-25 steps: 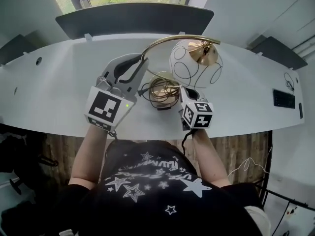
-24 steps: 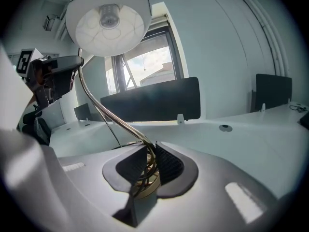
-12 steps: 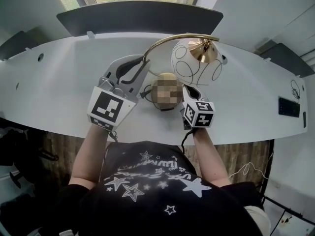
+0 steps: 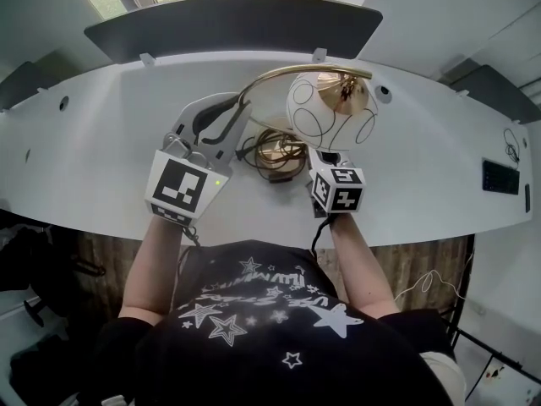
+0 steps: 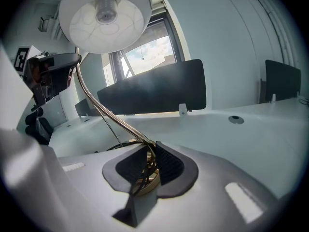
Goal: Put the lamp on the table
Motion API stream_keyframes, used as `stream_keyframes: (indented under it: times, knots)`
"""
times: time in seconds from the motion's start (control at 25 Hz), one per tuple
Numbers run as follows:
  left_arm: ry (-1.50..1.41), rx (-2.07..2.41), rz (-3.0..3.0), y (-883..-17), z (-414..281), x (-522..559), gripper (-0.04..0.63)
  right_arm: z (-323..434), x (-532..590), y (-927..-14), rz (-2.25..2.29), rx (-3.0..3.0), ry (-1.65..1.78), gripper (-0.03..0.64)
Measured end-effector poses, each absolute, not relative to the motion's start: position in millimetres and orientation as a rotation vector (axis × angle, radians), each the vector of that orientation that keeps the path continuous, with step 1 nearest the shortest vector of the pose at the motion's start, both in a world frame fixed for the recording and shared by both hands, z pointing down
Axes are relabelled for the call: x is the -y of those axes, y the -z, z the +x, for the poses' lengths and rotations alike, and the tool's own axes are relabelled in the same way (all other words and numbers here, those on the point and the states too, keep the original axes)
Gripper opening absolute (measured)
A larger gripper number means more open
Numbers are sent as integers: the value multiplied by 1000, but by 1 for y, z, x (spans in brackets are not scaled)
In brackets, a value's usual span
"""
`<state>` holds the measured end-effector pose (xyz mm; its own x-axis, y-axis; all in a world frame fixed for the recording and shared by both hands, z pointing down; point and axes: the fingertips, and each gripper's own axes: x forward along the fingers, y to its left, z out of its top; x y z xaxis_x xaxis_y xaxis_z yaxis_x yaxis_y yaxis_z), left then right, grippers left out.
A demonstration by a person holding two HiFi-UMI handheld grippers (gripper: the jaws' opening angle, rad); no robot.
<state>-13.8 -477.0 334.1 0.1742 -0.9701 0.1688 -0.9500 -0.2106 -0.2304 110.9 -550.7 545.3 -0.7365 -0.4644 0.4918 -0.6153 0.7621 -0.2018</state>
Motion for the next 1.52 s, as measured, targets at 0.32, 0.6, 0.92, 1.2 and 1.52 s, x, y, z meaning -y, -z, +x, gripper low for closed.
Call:
stream_keyframes:
  times: [0.32, 0.6, 0.92, 1.2, 1.52]
  knots:
    - [469, -1905, -2347, -339, -14, 479, 44, 104, 552, -554, 820, 2543, -497, 48]
    - [442, -1940, -2358, -340, -14, 479, 44, 105, 554, -552, 795, 2554, -464, 48]
    - [405, -1944, -2365, -341, -14, 479, 44, 106, 554, -553, 806, 2555, -467, 48]
    - [361, -1985, -2348, -341, -15, 479, 44, 106, 553, -553, 805, 2546, -483, 51]
    - [330, -1989, -2326, -339, -15, 481, 44, 106, 554, -555, 819, 2563, -492, 52]
